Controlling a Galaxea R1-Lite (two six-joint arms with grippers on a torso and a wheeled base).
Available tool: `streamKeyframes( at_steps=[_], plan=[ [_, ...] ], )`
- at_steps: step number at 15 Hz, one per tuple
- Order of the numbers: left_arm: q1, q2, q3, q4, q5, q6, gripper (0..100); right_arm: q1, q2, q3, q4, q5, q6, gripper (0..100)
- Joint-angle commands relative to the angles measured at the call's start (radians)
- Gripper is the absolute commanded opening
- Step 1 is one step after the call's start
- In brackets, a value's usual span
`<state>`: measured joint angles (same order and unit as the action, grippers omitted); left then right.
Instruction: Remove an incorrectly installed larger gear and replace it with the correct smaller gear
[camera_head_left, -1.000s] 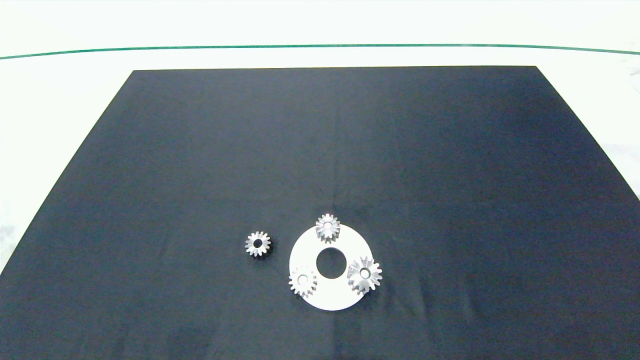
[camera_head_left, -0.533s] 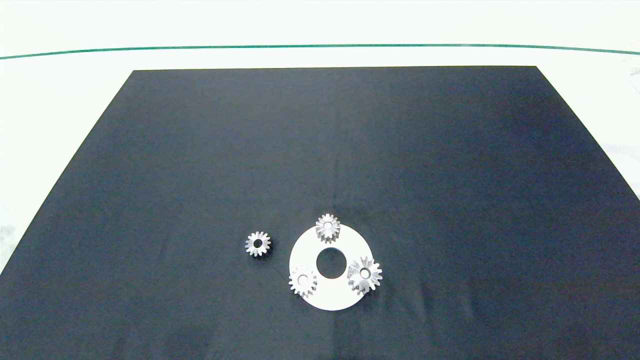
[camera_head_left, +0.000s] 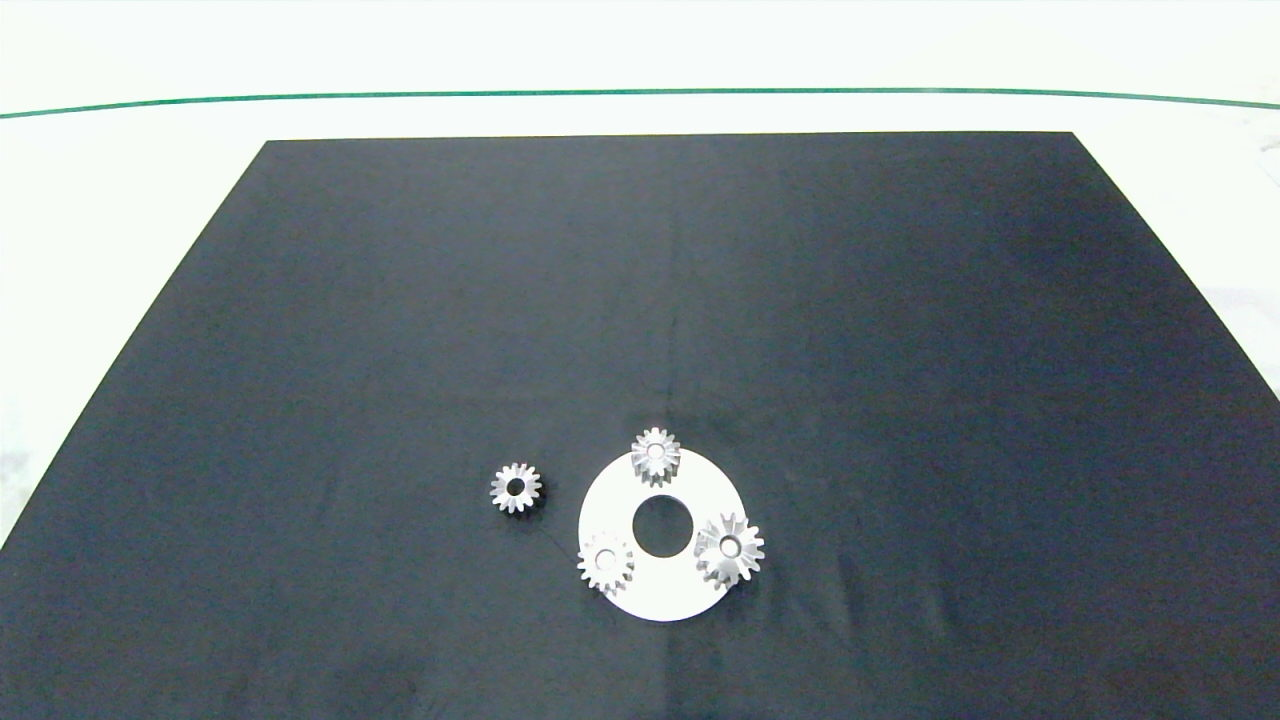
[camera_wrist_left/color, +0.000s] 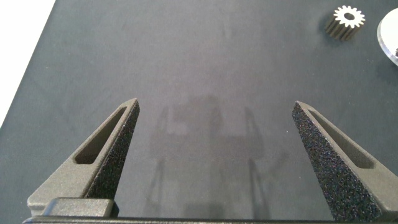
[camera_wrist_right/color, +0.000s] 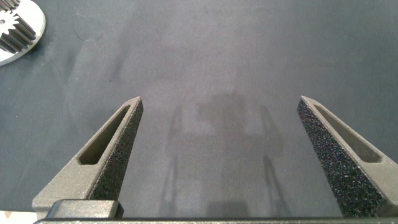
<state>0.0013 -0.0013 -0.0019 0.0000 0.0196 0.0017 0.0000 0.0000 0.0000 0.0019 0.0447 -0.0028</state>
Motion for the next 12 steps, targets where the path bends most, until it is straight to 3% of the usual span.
streamKeyframes(
  at_steps=[1, 12],
  plan=[
    [0.000, 0.001, 0.000, 0.000, 0.000, 0.000, 100, 0.000, 0.002, 0.000, 0.001, 0.001, -0.002, 100],
    [0.000, 0.001, 0.000, 0.000, 0.000, 0.000, 100, 0.000, 0.003, 0.000, 0.001, 0.001, -0.003, 100]
  ],
)
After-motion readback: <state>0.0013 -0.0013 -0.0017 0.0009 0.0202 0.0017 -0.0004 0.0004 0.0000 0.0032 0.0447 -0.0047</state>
